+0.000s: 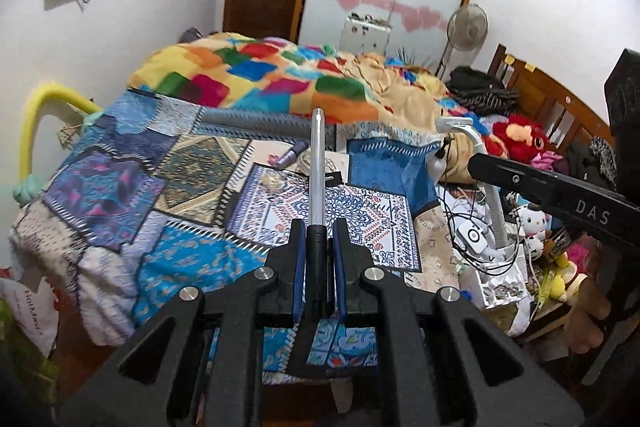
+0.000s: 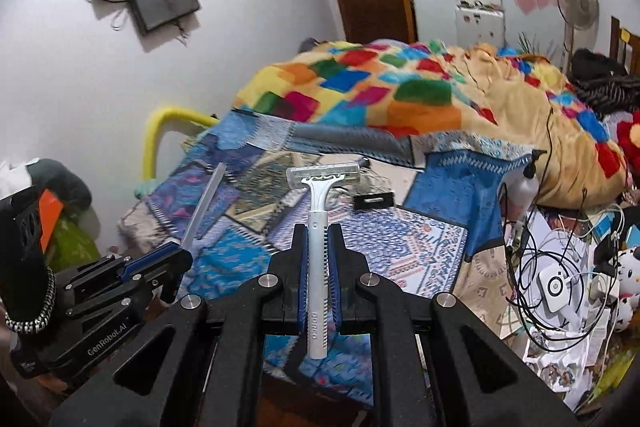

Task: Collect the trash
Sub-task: 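Carry the pen in the left tool while the right tool carries the razor to the wastebasket, then open both tools over the wastebasket, dropping pen and razor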

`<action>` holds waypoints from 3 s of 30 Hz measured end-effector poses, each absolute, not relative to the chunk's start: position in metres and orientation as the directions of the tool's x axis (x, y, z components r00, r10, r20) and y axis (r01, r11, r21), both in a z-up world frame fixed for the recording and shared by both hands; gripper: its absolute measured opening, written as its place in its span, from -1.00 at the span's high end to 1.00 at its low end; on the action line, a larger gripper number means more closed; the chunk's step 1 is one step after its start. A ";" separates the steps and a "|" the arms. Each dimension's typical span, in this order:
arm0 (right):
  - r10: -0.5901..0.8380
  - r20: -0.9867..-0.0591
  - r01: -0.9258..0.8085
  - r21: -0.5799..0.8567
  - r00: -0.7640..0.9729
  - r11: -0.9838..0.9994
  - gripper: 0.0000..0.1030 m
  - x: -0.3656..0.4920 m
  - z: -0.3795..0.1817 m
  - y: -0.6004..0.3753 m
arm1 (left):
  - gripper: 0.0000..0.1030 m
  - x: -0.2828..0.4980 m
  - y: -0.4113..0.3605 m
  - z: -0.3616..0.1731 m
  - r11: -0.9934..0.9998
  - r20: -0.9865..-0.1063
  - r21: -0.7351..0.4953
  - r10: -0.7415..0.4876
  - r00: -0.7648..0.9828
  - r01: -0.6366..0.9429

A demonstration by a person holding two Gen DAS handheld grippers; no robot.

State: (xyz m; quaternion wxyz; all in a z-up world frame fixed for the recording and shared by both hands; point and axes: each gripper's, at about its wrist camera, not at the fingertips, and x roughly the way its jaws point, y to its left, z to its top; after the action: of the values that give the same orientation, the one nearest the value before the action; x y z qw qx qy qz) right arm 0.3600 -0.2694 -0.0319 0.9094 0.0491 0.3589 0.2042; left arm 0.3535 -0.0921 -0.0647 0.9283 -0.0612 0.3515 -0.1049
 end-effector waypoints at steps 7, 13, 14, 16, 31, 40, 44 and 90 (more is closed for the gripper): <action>0.447 -0.602 -0.398 0.223 0.661 0.890 0.83 0.310 -0.011 -0.244 | 0.77 0.292 -0.054 -0.045 0.978 -0.604 -0.188 -0.184 0.775 0.086; 0.486 -0.589 -0.455 0.215 0.646 0.864 0.83 0.278 -0.005 -0.218 | 0.77 0.239 -0.017 -0.040 0.984 -0.587 -0.179 -0.118 0.801 0.013; 0.494 -0.588 -0.466 0.213 0.640 0.858 0.83 0.273 -0.005 -0.211 | 0.77 0.232 -0.010 -0.040 0.983 -0.586 -0.184 -0.113 0.802 0.004; 0.508 -0.590 -0.490 0.208 0.627 0.847 0.83 0.264 -0.006 -0.198 | 0.77 0.219 0.002 -0.041 0.982 -0.584 -0.185 -0.093 0.806 -0.021; 0.561 -0.667 -0.633 0.170 0.491 0.756 0.83 0.226 -0.045 -0.087 | 0.77 0.158 0.092 -0.088 0.963 -0.645 -0.180 0.040 0.763 -0.203; 0.526 -0.774 -0.704 0.150 0.354 0.695 0.83 0.223 -0.100 -0.013 | 0.77 0.146 0.145 -0.151 0.923 -0.738 -0.215 0.061 0.672 -0.319; 0.480 -0.829 -0.724 0.138 0.289 0.675 0.83 0.225 -0.134 0.017 | 0.77 0.147 0.166 -0.183 0.905 -0.786 -0.208 0.070 0.614 -0.370; 0.350 -0.931 -0.727 0.168 0.106 0.666 0.30 0.261 -0.217 0.058 | 0.74 0.176 0.201 -0.290 0.839 -0.922 -0.231 -0.026 0.387 -0.493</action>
State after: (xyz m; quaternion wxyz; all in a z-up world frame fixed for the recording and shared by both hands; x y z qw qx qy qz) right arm 0.2610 0.0583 -0.2166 0.7241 -0.1694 0.5558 0.3717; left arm 0.1760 0.2007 -0.2903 0.7966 -0.2430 0.5338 0.1464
